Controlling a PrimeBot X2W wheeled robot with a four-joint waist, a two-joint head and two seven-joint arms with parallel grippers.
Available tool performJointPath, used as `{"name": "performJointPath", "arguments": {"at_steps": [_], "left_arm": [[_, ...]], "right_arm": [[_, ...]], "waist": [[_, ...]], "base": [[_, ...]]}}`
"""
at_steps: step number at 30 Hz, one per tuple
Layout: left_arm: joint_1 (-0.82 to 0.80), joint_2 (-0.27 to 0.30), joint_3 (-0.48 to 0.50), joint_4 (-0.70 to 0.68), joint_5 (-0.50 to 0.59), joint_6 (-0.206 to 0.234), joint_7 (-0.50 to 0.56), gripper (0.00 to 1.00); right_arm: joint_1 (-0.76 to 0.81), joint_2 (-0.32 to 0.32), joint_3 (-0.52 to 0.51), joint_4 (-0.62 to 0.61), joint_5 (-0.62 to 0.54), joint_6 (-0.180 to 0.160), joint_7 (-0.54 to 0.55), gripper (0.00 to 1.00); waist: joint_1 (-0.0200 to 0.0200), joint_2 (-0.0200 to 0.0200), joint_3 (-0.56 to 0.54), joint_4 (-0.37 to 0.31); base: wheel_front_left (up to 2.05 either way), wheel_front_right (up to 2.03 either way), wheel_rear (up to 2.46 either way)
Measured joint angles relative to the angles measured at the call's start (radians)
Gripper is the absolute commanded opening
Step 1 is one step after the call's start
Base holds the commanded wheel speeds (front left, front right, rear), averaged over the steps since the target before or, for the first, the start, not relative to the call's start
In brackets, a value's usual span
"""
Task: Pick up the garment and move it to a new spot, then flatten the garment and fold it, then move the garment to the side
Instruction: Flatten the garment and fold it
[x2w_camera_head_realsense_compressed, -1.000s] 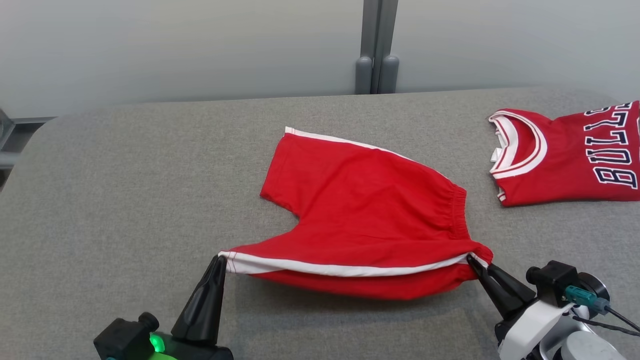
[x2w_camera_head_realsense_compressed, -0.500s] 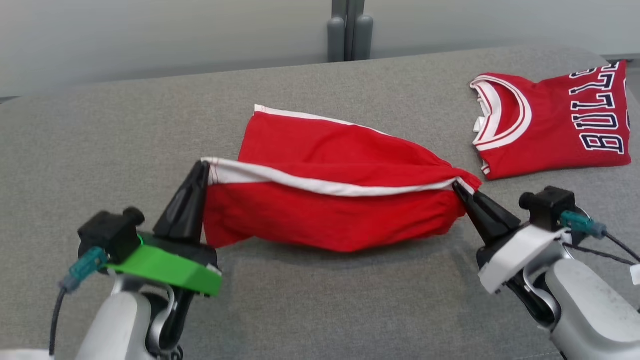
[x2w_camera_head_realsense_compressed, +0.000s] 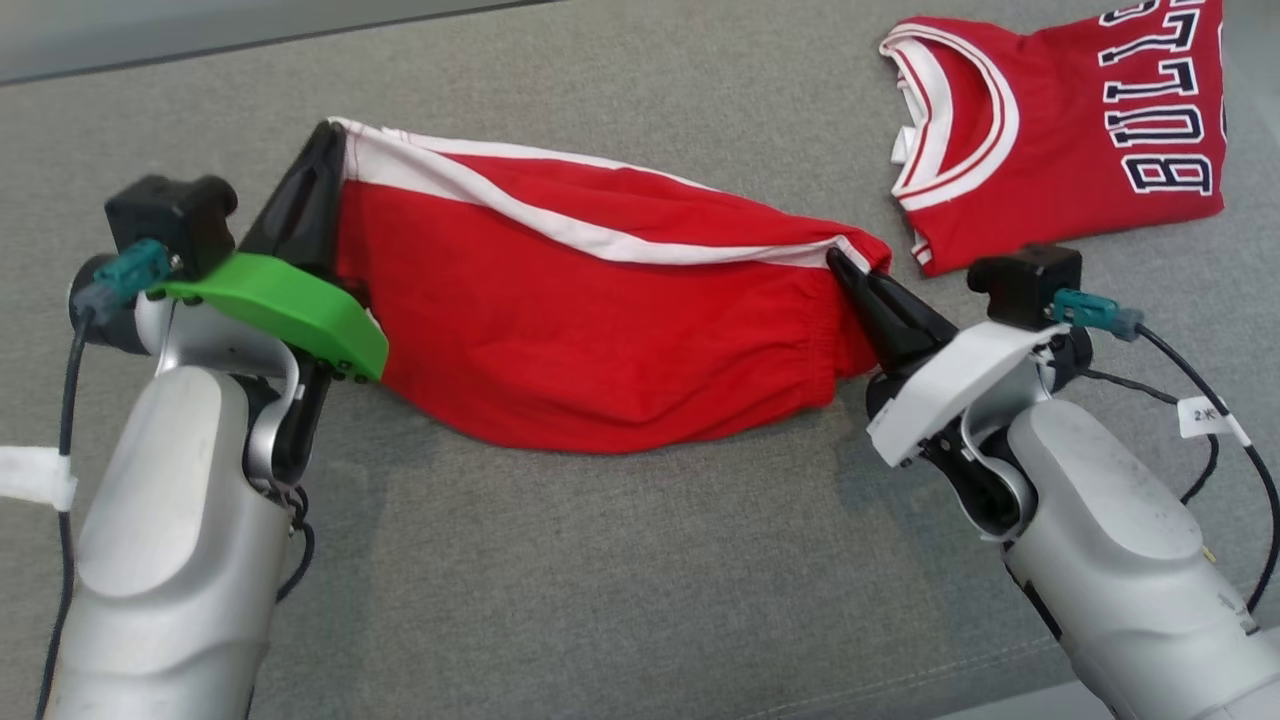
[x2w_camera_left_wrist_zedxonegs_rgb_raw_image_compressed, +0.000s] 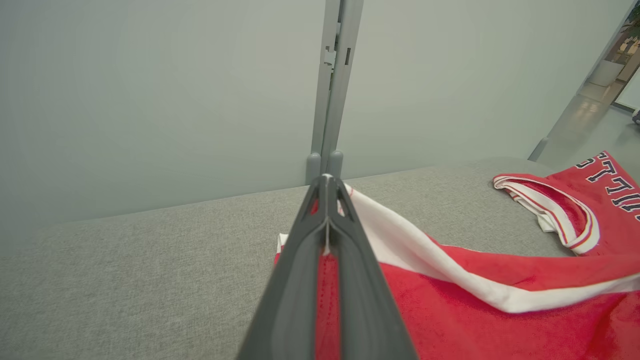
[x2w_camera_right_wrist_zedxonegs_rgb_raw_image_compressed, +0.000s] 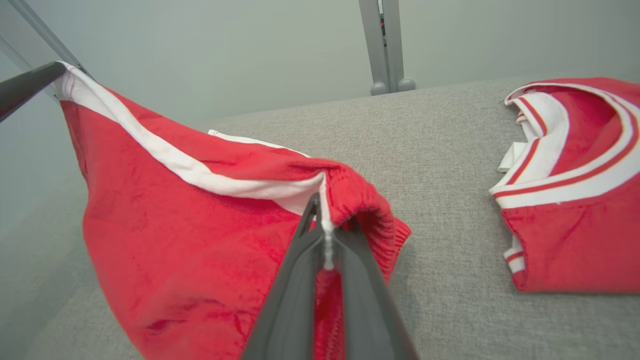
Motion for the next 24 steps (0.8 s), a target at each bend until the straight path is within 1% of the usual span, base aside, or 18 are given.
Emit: {"name": "performJointPath", "arguments": {"at_steps": [9,16,21,22,23,24], "left_arm": [[-0.172,0.035,0.009,0.172,0.047,0.017,0.02,0.0],[-0.226,0.034,0.007,0.297,0.06,0.026,0.005,0.0],[-0.27,0.031,0.011,0.368,0.068,0.03,-0.029,0.0],[-0.275,0.031,0.013,0.377,0.068,0.035,-0.037,0.0],[-0.281,0.032,0.016,0.389,0.068,0.036,-0.042,0.0],[-0.289,0.032,0.017,0.404,0.069,0.038,-0.045,0.0]], "right_arm": [[-0.147,0.078,0.05,0.092,0.015,0.0,0.007,0.0],[-0.187,0.089,0.072,0.169,0.018,0.0,-0.017,0.0],[-0.207,0.101,0.1,0.222,0.038,0.001,-0.043,0.0],[-0.209,0.103,0.106,0.229,0.042,0.001,-0.046,0.05],[-0.212,0.105,0.112,0.236,0.044,0.001,-0.049,0.27],[-0.215,0.106,0.118,0.242,0.045,0.001,-0.053,0.46]], "waist": [[0.0,-0.0001,0.118,-0.073],[-0.0001,0.0,0.171,-0.121],[-0.0001,0.0,0.182,-0.134],[-0.0001,0.0,0.181,-0.134],[-0.0001,0.0,0.181,-0.134],[-0.0001,0.0,0.18,-0.135]], "base": [[0.0,0.0,0.0],[0.0,0.0,0.0],[0.0,0.0,0.0],[0.0,0.0,0.0],[0.0,0.0,0.0],[0.0,0.0,0.0]]}}
